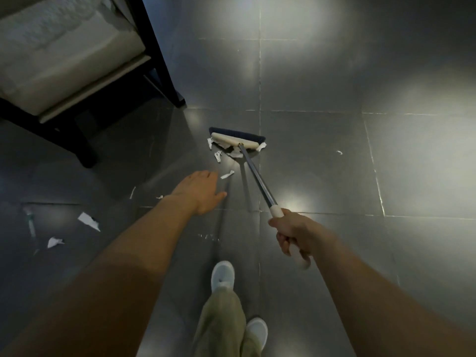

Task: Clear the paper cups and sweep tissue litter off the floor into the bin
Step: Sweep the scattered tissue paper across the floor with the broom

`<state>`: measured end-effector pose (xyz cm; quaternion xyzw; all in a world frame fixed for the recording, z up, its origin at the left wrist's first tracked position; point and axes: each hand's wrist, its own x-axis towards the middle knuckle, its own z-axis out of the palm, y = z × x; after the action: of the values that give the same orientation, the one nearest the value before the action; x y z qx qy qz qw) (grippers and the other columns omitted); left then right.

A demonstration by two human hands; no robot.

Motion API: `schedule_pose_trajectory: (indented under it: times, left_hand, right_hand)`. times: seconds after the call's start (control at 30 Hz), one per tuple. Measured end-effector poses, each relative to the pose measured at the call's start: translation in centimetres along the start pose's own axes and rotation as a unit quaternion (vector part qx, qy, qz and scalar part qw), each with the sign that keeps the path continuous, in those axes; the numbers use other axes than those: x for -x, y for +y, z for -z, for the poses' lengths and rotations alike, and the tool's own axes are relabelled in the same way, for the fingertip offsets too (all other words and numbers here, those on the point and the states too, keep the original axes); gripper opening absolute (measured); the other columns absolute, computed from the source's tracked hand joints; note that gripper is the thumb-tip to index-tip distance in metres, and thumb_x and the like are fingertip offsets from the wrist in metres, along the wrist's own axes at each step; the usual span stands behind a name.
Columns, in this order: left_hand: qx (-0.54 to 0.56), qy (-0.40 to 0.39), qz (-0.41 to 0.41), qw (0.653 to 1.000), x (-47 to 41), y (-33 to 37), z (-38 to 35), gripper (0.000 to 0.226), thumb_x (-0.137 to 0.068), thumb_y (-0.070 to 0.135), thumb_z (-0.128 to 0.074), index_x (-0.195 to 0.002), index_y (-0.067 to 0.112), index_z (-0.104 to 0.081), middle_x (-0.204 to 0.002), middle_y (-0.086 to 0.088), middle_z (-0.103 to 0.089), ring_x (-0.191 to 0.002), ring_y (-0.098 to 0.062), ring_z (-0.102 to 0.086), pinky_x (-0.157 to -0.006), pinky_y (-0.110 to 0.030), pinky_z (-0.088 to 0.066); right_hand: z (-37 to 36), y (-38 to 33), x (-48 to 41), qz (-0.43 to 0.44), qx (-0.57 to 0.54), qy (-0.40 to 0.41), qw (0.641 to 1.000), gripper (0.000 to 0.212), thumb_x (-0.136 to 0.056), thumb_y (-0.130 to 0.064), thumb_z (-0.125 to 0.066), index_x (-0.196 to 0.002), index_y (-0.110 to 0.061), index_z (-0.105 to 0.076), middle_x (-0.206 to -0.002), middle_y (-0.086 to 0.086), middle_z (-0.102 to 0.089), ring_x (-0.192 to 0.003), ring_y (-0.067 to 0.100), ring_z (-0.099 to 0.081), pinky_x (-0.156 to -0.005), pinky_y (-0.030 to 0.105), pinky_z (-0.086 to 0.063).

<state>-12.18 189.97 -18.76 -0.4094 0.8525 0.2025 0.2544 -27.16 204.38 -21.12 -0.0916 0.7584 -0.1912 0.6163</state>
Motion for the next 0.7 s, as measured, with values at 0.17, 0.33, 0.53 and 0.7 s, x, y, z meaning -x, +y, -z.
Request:
schedule_pose_trajectory:
  times: [0.17,0.33,0.53,0.7]
  left_hand:
    - [-0.002,0.012,-0.009,1.000,2.6,0.9,0.0,0.060,-0.097,0.043,-0.043,-0.144,0.010,-0.028,-0.148,-0.012,-0.034,-0.136,-0.027,-0.032,-0.111,-0.037,-0.027]
    - [-0.022,0.033,-0.026,0.999,3.6,0.9,0.7,0.057,-0.096,0.043,-0.043,-0.141,0.009,-0.032,-0.145,-0.013,-0.037,-0.134,-0.028,-0.034,-0.111,-0.037,-0.027]
    - [-0.035,0.039,-0.044,0.998,3.0,0.0,1.0,0.060,-0.096,0.043,-0.043,-0.145,0.010,-0.027,-0.149,-0.012,-0.033,-0.137,-0.027,-0.031,-0.111,-0.033,-0.024]
    - [-0.046,0.026,-0.056,0.997,1.5,-1.1,1.1,0.060,-0.097,0.043,-0.043,-0.145,0.011,-0.027,-0.150,-0.011,-0.033,-0.137,-0.025,-0.030,-0.111,-0.033,-0.024]
  right_hand:
    - [1.5,-0.6,3.4,-0.017,-0.112,-0.009,0.993,0.014,-0.099,-0.011,-0.043,-0.112,-0.011,-0.049,-0.053,0.002,-0.034,-0.027,0.004,-0.028,-0.031,0.011,-0.025]
    - [2.0,0.1,3.2,0.021,-0.177,0.024,0.984,0.015,-0.099,-0.012,-0.043,-0.112,-0.015,-0.049,-0.047,-0.001,-0.034,-0.026,0.004,-0.028,-0.030,0.011,-0.025]
    - [4.6,0.6,1.1,0.038,-0.201,0.114,0.972,0.009,-0.100,-0.014,-0.042,-0.092,-0.014,-0.046,-0.056,0.004,-0.035,-0.032,0.007,-0.031,-0.031,0.013,-0.028]
    - [8.5,2.4,-0.7,0.018,-0.271,0.164,0.948,0.019,-0.100,-0.011,-0.039,-0.082,-0.015,-0.037,-0.052,0.001,-0.030,-0.023,0.005,-0.026,-0.030,0.010,-0.025]
